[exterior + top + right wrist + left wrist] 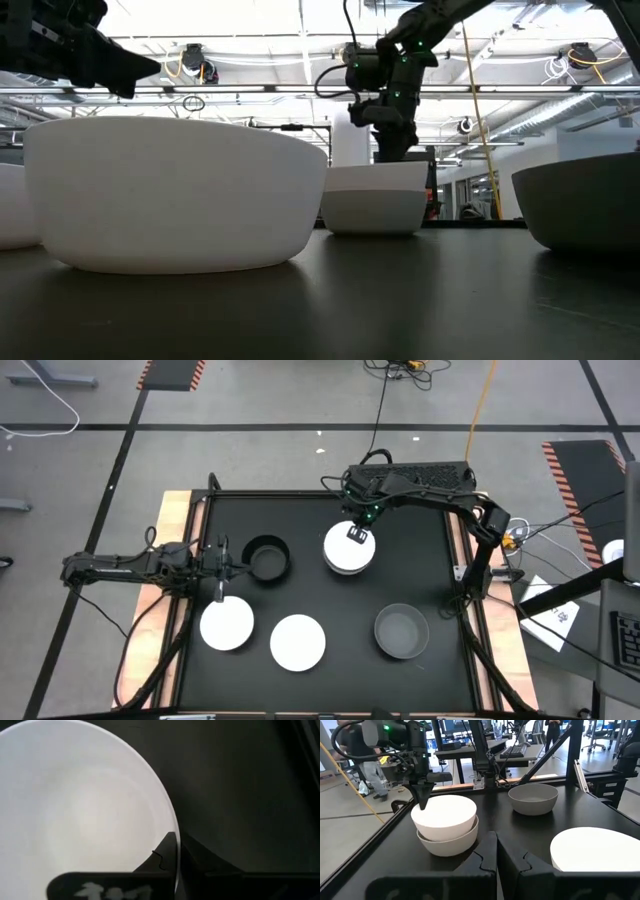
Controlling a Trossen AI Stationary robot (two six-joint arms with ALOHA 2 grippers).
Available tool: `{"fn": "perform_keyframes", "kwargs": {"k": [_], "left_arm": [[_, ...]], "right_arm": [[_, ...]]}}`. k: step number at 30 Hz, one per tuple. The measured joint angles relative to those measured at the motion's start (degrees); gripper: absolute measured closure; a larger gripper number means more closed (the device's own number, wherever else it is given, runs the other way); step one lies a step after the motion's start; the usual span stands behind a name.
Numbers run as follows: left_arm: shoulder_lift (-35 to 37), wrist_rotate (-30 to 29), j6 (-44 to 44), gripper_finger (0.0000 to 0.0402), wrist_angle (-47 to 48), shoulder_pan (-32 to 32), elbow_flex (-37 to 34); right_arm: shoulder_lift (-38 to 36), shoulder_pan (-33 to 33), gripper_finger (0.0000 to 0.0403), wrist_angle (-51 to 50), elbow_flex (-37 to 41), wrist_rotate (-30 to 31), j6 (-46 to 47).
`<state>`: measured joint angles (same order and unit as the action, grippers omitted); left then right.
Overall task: Nest bowls inside each other
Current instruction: Stack the top right white bowl on the light gray bowl
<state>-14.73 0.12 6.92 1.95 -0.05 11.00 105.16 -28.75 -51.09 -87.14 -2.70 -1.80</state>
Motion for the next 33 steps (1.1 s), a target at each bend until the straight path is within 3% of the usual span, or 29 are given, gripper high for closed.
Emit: {"fn": "perform_keyframes", "kwargs": {"k": [10,33], "left_arm": [[0.0,0.0,-0.1,0.0398,0.5,0.0,0.0],[0.0,0.0,-0.1,0.0398,1.3,0.0,0.0]], "right_arm": [[0.0,0.5,0.0403,1.1,0.2,-3.2,0.7],[0.0,0.9,0.0403,5.7,6.9,-0.3,2.2]]}}
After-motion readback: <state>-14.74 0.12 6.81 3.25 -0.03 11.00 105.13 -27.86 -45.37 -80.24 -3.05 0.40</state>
